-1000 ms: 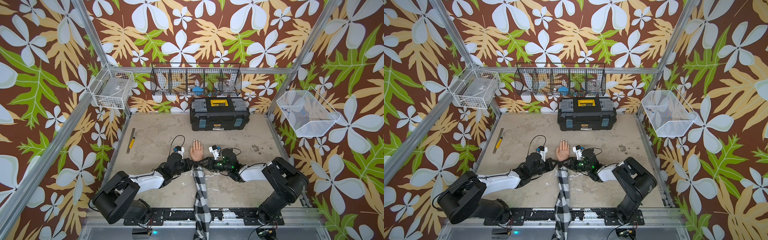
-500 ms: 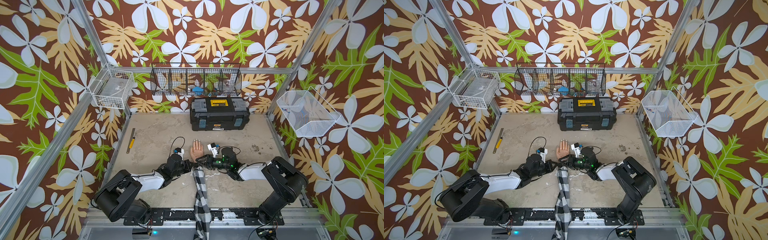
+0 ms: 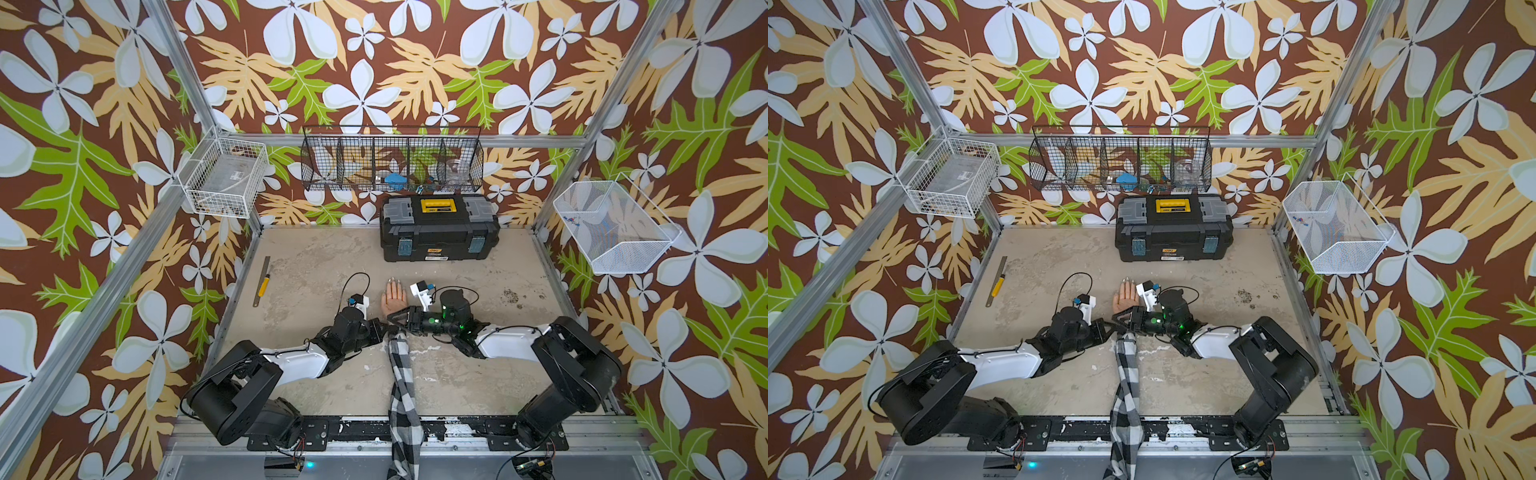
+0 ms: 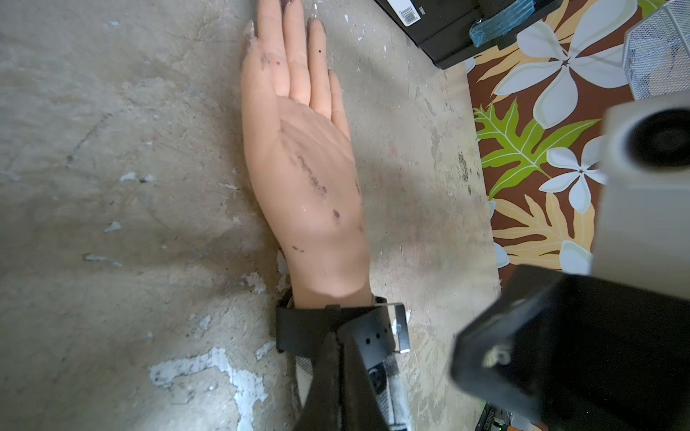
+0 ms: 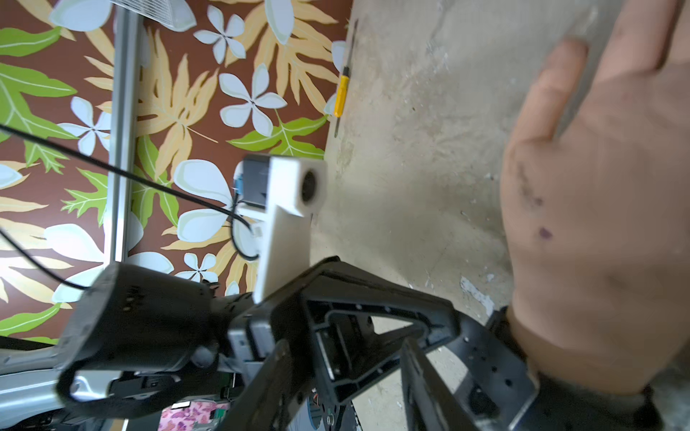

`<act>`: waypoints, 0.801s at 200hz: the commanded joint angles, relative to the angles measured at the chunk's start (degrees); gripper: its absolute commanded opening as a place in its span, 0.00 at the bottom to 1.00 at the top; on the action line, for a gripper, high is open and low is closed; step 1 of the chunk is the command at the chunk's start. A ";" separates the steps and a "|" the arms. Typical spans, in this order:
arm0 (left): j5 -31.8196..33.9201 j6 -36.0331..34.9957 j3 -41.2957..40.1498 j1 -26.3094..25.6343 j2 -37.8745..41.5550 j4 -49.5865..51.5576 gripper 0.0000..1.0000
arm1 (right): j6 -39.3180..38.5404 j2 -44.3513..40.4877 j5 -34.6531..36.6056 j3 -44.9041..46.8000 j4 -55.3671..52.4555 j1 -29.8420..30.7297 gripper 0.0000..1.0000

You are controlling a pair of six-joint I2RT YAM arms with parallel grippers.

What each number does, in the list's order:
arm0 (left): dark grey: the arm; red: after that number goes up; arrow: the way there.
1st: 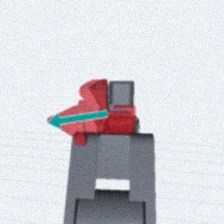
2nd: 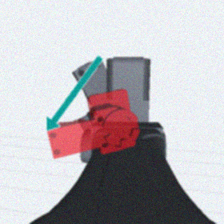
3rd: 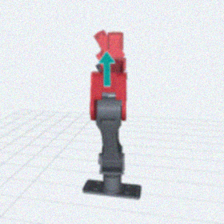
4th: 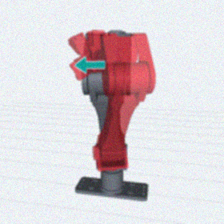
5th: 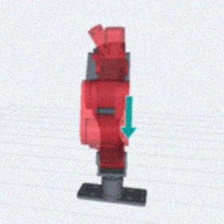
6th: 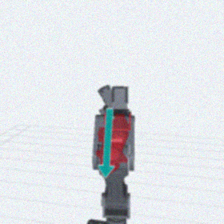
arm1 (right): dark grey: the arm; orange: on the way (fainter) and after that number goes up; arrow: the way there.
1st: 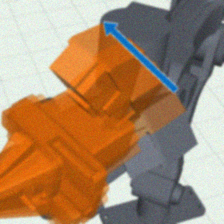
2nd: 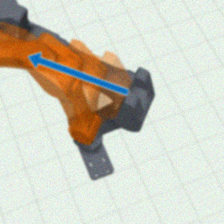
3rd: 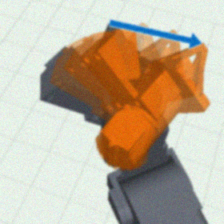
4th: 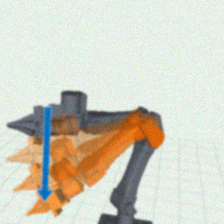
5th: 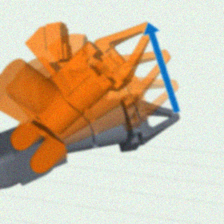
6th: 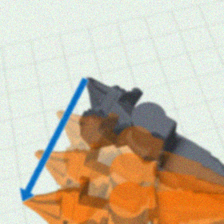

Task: Take off the watch
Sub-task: Untie the watch from the hand.

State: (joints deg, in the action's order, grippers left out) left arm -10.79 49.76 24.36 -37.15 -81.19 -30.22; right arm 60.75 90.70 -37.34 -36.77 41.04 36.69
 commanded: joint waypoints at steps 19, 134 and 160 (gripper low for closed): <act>0.06 -0.68 0.16 0.06 0.48 0.60 0.00 | -18.81 -6.14 8.97 -1.06 -20.11 -1.64 0.49; 0.33 -1.12 0.57 0.07 0.42 1.38 0.00 | -33.60 -2.20 14.56 1.76 -24.24 -0.60 0.43; 0.23 -1.07 0.60 0.06 0.04 1.30 0.00 | -31.86 -2.48 14.49 1.81 -23.26 0.05 0.39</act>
State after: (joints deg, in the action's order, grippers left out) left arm -10.57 49.34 24.69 -37.15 -80.77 -28.88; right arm 28.38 88.44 -22.76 -34.74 16.69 36.49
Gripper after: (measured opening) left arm 0.060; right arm 0.417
